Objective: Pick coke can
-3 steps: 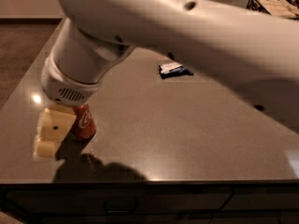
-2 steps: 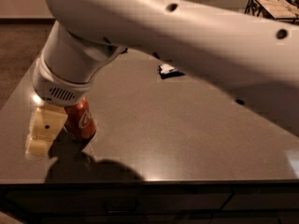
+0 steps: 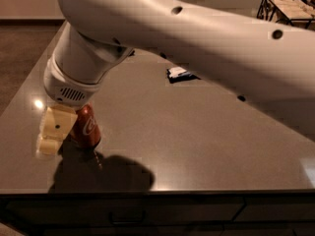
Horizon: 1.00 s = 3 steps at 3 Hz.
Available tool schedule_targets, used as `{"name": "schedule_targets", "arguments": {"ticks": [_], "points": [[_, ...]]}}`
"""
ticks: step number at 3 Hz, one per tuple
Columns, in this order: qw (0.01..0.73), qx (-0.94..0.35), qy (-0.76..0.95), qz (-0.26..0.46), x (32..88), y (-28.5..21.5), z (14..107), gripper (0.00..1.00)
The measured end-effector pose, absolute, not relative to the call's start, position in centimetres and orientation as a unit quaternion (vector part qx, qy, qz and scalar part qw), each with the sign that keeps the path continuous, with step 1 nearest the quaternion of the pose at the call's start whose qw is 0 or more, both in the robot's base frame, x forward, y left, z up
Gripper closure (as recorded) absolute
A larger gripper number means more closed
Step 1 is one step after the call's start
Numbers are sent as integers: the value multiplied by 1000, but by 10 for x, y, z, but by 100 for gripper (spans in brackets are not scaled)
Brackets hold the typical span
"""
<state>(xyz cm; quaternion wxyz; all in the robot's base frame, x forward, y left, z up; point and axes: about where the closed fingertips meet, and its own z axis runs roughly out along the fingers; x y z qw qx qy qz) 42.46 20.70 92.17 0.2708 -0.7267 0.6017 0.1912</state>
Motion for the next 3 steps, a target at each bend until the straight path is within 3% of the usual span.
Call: {"name": "schedule_targets", "arguments": {"ticks": [2, 3], "points": [[266, -728, 599, 199, 441, 199, 905, 0], [266, -729, 597, 202, 449, 193, 902, 13]]}}
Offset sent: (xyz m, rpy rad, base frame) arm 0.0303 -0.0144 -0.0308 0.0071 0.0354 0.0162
